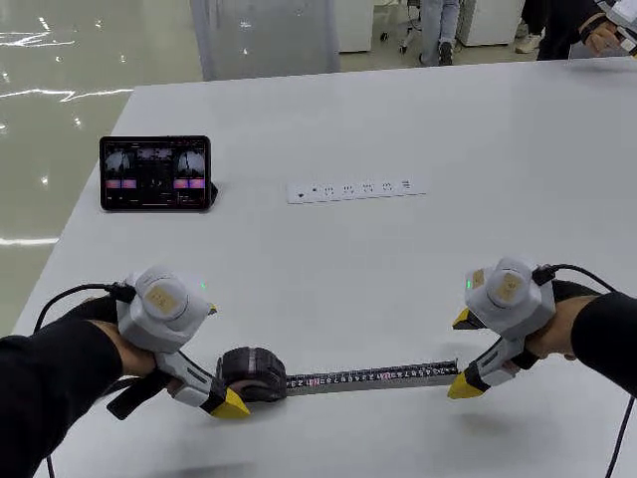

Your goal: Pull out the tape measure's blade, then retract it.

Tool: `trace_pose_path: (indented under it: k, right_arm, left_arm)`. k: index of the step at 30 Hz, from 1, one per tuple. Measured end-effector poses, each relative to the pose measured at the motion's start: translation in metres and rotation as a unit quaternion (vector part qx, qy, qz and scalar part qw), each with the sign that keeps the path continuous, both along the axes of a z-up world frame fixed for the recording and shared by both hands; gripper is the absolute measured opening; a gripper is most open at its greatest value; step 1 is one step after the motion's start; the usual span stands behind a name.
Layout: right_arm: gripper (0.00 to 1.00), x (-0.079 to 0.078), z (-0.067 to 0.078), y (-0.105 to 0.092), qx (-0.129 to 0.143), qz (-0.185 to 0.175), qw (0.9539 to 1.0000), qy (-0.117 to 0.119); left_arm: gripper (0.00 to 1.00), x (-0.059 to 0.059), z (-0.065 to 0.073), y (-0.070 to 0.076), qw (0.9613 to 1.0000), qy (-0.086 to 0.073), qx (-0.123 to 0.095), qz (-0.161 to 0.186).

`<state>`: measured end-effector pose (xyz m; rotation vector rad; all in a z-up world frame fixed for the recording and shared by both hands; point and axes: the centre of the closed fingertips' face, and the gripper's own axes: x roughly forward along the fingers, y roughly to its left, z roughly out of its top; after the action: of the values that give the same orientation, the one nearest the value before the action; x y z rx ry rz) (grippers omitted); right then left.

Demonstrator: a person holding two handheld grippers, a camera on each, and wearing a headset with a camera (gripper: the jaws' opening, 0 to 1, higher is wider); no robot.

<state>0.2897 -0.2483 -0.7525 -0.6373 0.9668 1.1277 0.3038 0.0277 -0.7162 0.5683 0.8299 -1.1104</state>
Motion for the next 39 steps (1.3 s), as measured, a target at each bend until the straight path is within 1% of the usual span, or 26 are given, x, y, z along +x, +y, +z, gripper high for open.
trace_pose_path:
  k: [2,3,4,6,8,10,11,13,14,15,16,18,19,22,23,25,26,27,30,31,33,35,37,39]
  right_arm:
    - [0.66,-0.002,-0.001,-0.002,0.001,-0.005,1.0,0.001]
    - [0.67,-0.003,-0.001,-0.003,0.003,-0.008,1.0,0.001]
    - [0.68,-0.004,-0.002,-0.003,0.008,-0.014,0.9999,0.003]
    - [0.71,-0.008,-0.003,-0.004,0.012,-0.022,0.9997,0.005]
    - [0.73,-0.007,-0.003,-0.005,0.019,-0.033,0.9993,0.002]
    - [0.76,-0.007,-0.002,-0.006,0.027,-0.045,0.9986,0.001]
    - [0.77,-0.007,0.0,-0.006,0.035,-0.054,0.9979,-0.002]
    - [0.79,-0.008,0.001,-0.006,0.042,-0.061,0.9972,-0.006]
    - [0.79,-0.009,0.002,-0.008,0.044,-0.066,0.9968,-0.009]
    - [0.79,-0.009,0.003,-0.009,0.047,-0.07,0.9964,-0.011]
    - [0.8,-0.009,0.004,-0.009,0.055,-0.079,0.9953,-0.012]
    - [0.83,-0.008,0.006,-0.011,0.064,-0.093,0.9936,-0.016]
    - [0.85,-0.008,0.008,-0.012,0.07,-0.101,0.9923,-0.019]
    - [0.87,-0.008,0.012,-0.015,0.082,-0.114,0.9898,-0.027]
    - [0.87,-0.007,0.014,-0.017,0.085,-0.119,0.9888,-0.031]
    - [0.88,-0.007,0.017,-0.017,0.097,-0.132,0.9859,-0.033]
    - [0.89,-0.008,0.02,-0.016,0.106,-0.14,0.9839,-0.035]
    - [0.91,-0.008,0.022,-0.017,0.109,-0.141,0.9832,-0.037]
    - [0.94,-0.011,0.023,-0.02,0.118,-0.148,0.9809,-0.044]
    - [0.95,-0.013,0.024,-0.021,0.122,-0.151,0.9798,-0.048]
    - [0.96,-0.014,0.025,-0.023,0.127,-0.159,0.9776,-0.055]
    - [0.97,-0.015,0.027,-0.028,0.128,-0.165,0.9758,-0.066]
    - [0.98,-0.016,0.031,-0.032,0.135,-0.175,0.9722,-0.077]
    - [0.99,-0.017,0.033,-0.036,0.142,-0.183,0.9689,-0.088]
  left_arm:
    - [0.99,0.001,0.0,0.001,0.9999,-0.004,-0.001,0.011]
    - [0.99,0.001,0.0,0.001,0.9999,-0.007,-0.006,0.011]
    - [0.99,0.001,0.002,0.0,0.9997,-0.006,-0.016,0.02]
    - [0.99,0.002,0.002,0.0,0.9989,-0.001,-0.025,0.039]
    - [0.99,0.002,0.003,0.0,0.9981,0.005,-0.035,0.051]
    - [0.99,0.005,0.007,0.0,0.9971,-0.01,-0.048,0.059]
    - [0.99,0.007,0.01,-0.001,0.9955,-0.013,-0.06,0.072]
    - [0.99,0.01,0.013,0.001,0.9931,-0.016,-0.072,0.091]
    - [0.99,0.011,0.014,0.002,0.9911,-0.016,-0.083,0.103]
    - [0.97,0.013,0.013,0.006,0.9891,-0.014,-0.086,0.119]
    - [0.98,0.015,0.015,0.008,0.9861,-0.015,-0.096,0.134]
    - [0.99,0.017,0.02,0.009,0.9817,-0.027,-0.118,0.146]
    - [0.99,0.015,0.022,0.012,0.9798,-0.03,-0.124,0.154]
    - [0.99,0.013,0.021,0.021,0.9777,-0.032,-0.127,0.164]
    - [0.99,0.013,0.022,0.025,0.9764,-0.035,-0.128,0.17]
    - [0.99,0.011,0.023,0.03,0.9741,-0.038,-0.132,0.18]
    - [0.99,0.01,0.025,0.034,0.9721,-0.042,-0.134,0.188]
    - [0.99,0.008,0.026,0.036,0.971,-0.044,-0.137,0.191]
    - [0.99,0.004,0.027,0.046,0.9679,-0.06,-0.136,0.203]
    - [0.99,0.002,0.027,0.049,0.9659,-0.066,-0.141,0.207]
    - [0.99,-0.002,0.025,0.054,0.9646,-0.062,-0.141,0.214]
    - [0.99,-0.007,0.023,0.06,0.9645,-0.068,-0.136,0.216]
    - [0.99,-0.012,0.022,0.066,0.9628,-0.067,-0.137,0.223]
    - [0.99,-0.015,0.02,0.071,0.9612,-0.07,-0.135,0.23]
